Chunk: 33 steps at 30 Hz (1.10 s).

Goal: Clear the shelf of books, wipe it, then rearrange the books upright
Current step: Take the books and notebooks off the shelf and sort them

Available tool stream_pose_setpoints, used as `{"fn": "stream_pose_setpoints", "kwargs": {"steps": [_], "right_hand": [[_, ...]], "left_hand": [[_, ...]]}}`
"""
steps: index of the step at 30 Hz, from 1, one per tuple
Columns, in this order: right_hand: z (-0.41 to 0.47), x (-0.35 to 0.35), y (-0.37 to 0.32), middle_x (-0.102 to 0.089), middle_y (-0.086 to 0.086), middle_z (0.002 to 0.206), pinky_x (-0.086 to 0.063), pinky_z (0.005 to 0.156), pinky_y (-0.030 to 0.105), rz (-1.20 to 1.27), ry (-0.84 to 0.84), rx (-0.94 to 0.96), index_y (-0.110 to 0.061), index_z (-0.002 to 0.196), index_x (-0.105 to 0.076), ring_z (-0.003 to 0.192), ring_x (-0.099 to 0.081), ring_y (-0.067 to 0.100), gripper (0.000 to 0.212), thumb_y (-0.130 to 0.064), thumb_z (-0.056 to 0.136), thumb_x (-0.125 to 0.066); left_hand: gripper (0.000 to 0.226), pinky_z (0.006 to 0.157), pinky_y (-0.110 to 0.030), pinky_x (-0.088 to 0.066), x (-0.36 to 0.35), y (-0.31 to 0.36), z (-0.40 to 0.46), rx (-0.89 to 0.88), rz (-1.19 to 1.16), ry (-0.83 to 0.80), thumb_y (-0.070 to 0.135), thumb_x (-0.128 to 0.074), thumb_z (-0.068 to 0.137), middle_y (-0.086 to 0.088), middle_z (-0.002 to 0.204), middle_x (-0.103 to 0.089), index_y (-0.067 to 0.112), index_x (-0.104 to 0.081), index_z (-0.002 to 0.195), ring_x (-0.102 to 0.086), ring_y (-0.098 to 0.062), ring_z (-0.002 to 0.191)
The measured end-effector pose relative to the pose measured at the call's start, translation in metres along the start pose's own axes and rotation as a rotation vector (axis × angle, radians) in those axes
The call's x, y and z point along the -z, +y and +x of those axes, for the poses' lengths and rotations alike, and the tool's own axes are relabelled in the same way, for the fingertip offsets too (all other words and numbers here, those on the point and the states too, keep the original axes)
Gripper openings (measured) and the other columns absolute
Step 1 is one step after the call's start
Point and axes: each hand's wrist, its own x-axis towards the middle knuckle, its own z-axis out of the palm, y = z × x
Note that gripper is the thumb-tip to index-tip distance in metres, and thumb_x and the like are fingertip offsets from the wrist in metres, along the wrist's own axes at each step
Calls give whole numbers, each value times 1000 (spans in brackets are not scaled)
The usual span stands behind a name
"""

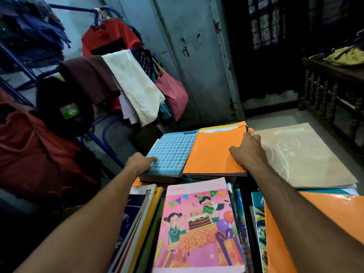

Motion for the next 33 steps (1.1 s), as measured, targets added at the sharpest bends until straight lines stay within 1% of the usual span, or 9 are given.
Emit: {"fn": "stream_pose_setpoints", "kwargs": {"steps": [2,6,12,18,21,23,26,28,33], "right_hand": [[-1,0,0,-36,15,145,-45,92,42,-24,-6,6,-9,128,-46,110,-56,39,46,-31,92,-64],[-2,0,-1,-32,15,149,-44,96,43,-37,-17,14,-8,133,-43,115,-54,40,52,-32,92,-64],[-4,0,-1,-28,12,153,-44,99,43,-38,-44,33,-10,146,-33,120,-54,35,71,-36,90,-67],[-5,0,-3,-35,9,143,-41,99,41,-103,-83,73,-11,146,-33,123,-51,32,72,-42,90,-65],[-7,-3,-6,-37,12,142,-37,105,44,-161,-101,77,-13,148,-33,127,-48,34,74,-47,89,-63],[-14,-5,-8,-34,14,147,-32,109,47,-238,-59,91,-14,150,-31,131,-42,36,77,-48,89,-63],[-25,-4,-14,-31,14,153,-18,117,52,-329,91,249,-19,151,-30,138,-32,36,79,-49,87,-65],[-35,-1,-25,-38,12,151,-19,118,48,-313,95,395,-19,148,-41,136,-34,34,70,-46,88,-65],[-99,-13,-82,-57,10,125,-37,106,44,-130,-85,727,-15,127,-63,122,-48,34,43,-31,87,-71]], "left_hand": [[57,65,-35,-45,0,4,-3,0,48,23,63,-66,85,-10,103,-64,7,-59,94,-61,-28,95],[54,62,-33,-40,5,11,-14,7,-31,-23,54,-71,87,-9,91,-59,2,-59,99,-56,-22,80],[62,82,-40,-52,19,1,-9,91,-305,-172,35,-86,77,-8,120,-59,3,-57,122,-57,-24,102],[41,64,-35,-50,27,-3,-16,129,-503,-179,15,-83,83,-12,106,-69,3,-59,113,-66,-24,88],[34,64,-35,-49,24,-8,-20,121,-469,-125,13,-78,87,-12,101,-66,3,-55,109,-62,-21,79],[44,78,-41,-55,19,-11,-19,82,-309,-68,23,-78,88,-13,113,-65,2,-54,119,-63,-24,90],[92,108,-50,-43,26,-7,-26,-19,-54,-42,51,-69,89,-17,153,-39,14,-21,157,-47,-37,133],[96,113,-51,-37,35,-5,-42,-92,-41,-27,59,-63,90,-16,162,-23,26,-6,161,-38,-38,140],[82,109,-34,-42,68,-54,-130,-265,-127,17,51,-70,89,-15,153,-43,23,-31,156,-48,-27,136]]}}
